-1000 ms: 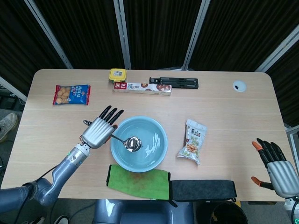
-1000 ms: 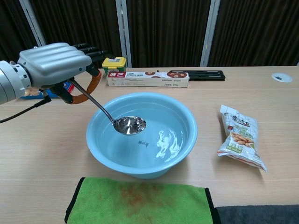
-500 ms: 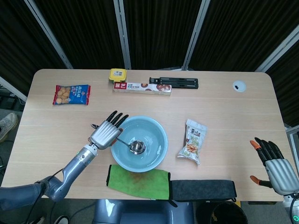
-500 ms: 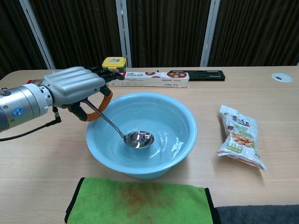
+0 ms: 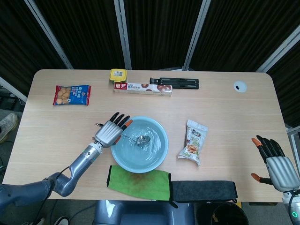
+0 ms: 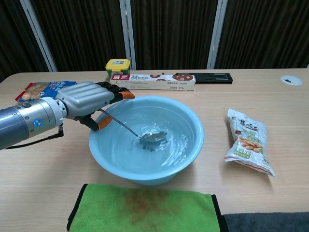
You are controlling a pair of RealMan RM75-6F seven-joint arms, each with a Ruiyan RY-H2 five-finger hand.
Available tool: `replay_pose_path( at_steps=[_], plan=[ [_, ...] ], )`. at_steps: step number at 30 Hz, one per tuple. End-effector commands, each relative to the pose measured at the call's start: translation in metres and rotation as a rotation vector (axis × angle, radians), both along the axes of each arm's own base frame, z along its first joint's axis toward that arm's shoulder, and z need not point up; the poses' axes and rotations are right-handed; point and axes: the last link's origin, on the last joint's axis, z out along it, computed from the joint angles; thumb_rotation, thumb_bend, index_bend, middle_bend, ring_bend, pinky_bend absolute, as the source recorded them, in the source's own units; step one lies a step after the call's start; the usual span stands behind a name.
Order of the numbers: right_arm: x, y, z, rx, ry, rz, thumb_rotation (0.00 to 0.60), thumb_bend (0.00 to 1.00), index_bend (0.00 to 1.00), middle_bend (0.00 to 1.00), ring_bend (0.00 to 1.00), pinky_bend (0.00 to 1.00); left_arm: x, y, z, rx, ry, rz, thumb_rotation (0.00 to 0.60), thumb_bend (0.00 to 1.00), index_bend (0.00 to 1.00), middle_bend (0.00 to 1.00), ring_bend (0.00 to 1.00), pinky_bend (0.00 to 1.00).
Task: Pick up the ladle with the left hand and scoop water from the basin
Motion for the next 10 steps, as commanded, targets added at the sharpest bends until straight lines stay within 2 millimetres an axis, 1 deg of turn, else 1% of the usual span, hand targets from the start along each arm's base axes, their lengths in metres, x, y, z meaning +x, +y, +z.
replay_pose_path(
  at_steps=[1, 6, 10],
  plan=[
    [0.000, 0.000, 0.000, -0.006, 0.000, -0.002, 0.600, 0.00, 0.00, 0.00, 0.00, 0.00, 0.003, -0.008, 0.005, -0.027, -0.051, 0.006, 0.600, 0.11, 0.00, 0.00, 0.00, 0.00],
    [0.002, 0.002, 0.000, -0.005, -0.005, 0.009, 0.600, 0.00, 0.00, 0.00, 0.00, 0.00, 0.003, -0.026, 0.023, -0.054, -0.092, -0.008, 0.600, 0.07, 0.00, 0.00, 0.00, 0.00],
    [0.003, 0.003, -0.003, 0.007, -0.002, 0.018, 0.600, 0.00, 0.00, 0.00, 0.00, 0.00, 0.001, -0.038, 0.045, -0.028, -0.120, -0.024, 0.600, 0.07, 0.00, 0.00, 0.00, 0.00]
  ],
)
